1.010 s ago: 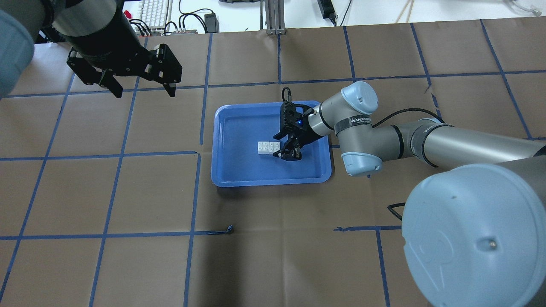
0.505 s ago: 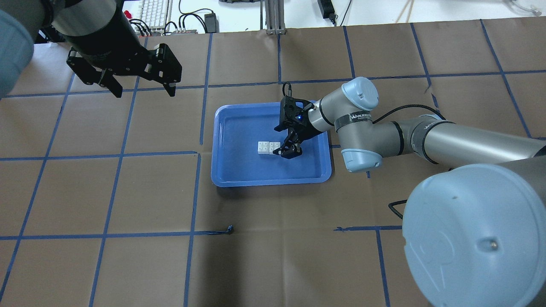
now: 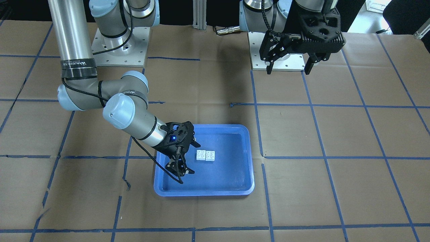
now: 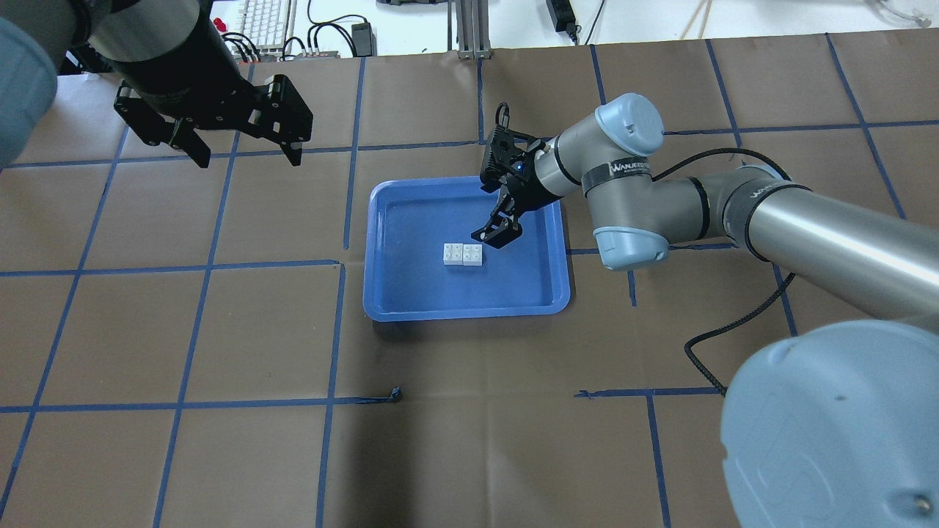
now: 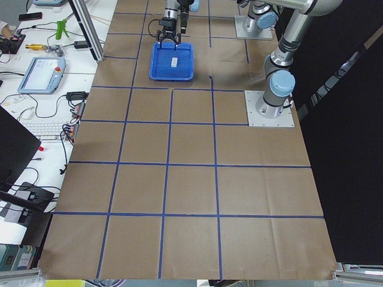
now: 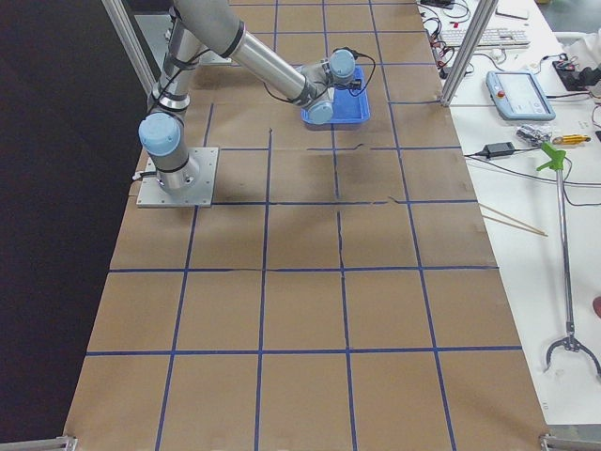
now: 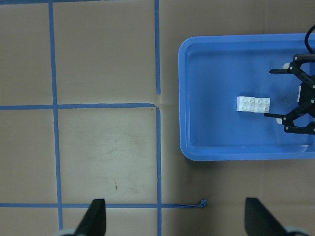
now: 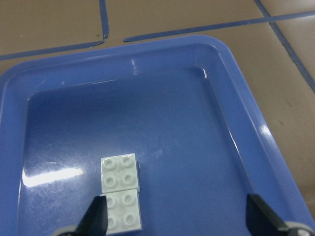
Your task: Assemble white blocks and place on blue tray
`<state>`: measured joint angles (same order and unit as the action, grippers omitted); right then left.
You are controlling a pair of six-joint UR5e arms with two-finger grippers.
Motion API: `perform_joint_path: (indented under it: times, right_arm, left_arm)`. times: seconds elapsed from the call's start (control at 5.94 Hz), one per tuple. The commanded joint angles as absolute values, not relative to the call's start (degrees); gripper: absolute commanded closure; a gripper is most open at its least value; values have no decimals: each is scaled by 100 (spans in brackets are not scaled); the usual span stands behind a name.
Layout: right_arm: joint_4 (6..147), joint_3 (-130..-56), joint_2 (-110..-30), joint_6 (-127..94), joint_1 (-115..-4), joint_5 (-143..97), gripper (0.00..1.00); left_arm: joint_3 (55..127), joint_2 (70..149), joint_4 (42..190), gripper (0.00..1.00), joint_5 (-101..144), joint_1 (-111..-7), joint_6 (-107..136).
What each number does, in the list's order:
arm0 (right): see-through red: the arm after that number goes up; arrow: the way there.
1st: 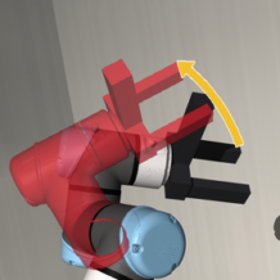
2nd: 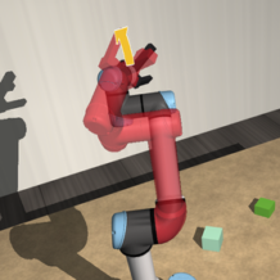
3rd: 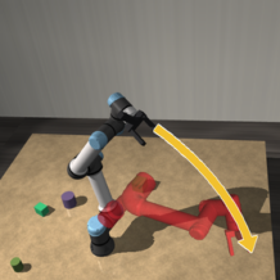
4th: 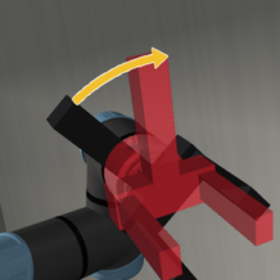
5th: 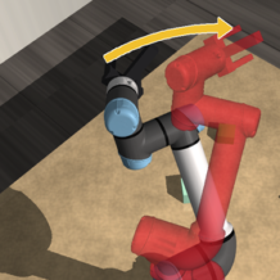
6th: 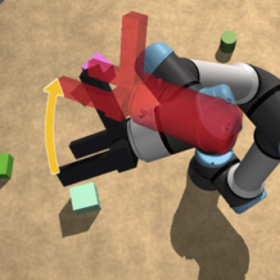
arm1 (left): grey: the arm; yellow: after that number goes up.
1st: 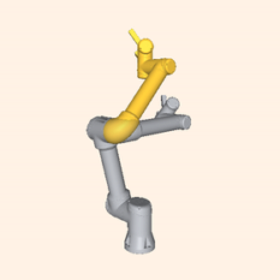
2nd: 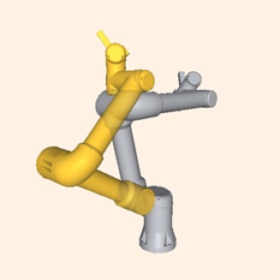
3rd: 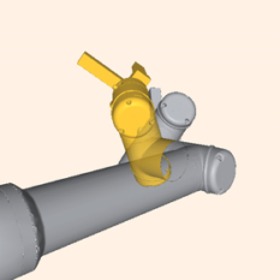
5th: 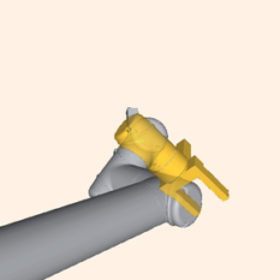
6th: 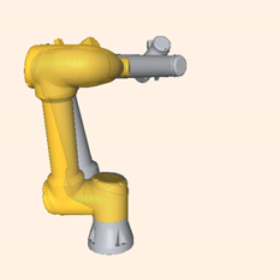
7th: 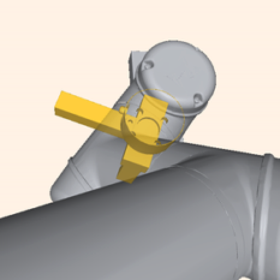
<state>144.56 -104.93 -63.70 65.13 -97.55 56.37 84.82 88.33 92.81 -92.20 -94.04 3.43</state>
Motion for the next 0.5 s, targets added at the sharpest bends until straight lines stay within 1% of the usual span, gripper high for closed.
perform_joint_path:
  times: [0.0,0.34]
  right_arm:
    - [13303,-10450,-7316,5493,-9677,6673,0]
    - [12633,-10389,-7846,4278,-9528,7678,0]
  left_arm:
    - [8481,8833,9281,1,-9220,-9404,343]
    - [8481,8833,9281,1,-9220,-9396,343]
